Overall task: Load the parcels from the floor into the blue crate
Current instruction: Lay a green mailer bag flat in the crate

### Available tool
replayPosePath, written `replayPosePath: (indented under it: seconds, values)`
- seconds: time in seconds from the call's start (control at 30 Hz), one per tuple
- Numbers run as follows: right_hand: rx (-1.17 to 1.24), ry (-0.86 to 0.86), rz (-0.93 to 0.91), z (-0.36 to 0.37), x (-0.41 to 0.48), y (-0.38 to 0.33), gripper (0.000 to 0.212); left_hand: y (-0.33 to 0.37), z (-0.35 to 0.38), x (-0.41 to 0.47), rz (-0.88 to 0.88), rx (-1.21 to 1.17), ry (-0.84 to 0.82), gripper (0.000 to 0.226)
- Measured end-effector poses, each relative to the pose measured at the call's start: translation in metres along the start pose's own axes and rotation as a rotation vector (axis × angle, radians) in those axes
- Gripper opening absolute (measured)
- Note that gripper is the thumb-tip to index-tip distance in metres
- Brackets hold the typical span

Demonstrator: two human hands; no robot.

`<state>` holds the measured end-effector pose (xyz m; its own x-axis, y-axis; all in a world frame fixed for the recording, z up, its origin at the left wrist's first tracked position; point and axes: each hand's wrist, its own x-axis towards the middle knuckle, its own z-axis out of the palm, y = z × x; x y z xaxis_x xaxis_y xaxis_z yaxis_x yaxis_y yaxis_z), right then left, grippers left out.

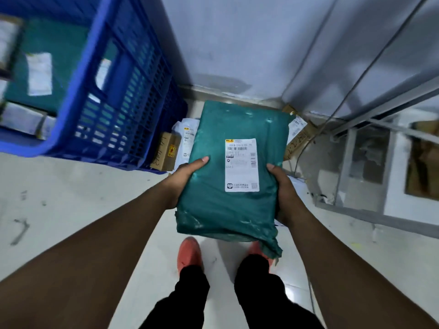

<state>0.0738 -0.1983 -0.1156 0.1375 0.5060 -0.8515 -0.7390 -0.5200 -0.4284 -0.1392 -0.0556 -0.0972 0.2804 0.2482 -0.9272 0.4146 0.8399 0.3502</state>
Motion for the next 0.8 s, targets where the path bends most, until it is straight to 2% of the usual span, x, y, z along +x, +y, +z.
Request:
replayPosePath:
  seconds: [0.07,0.17,0.5,0.6,0.8]
  values:
    - [0.042,-0.005,-0.016,0.015,-0.035,-0.017,0.038,0.018,0.001,-0.037,0.004,-0.011,-0.076,0.045]
    - [0.044,-0.026,-0.043,0.044,-0.075,-0.042,0.036,0.044,-0.001,-0.085,0.053,0.001,-0.104,0.038]
    - [-0.116,-0.083,-0.092,0.154,-0.153,-0.098,0.049,0.073,-0.049,-0.195,0.257,-0.177,-0.077,0.040]
    - [-0.190,-0.110,-0.076,0.192,-0.157,-0.098,0.037,0.068,-0.080,-0.216,0.305,-0.252,-0.048,0.043]
    - [-0.277,-0.257,-0.079,0.271,-0.159,-0.073,0.032,0.042,-0.154,-0.245,0.376,-0.367,0.041,0.047]
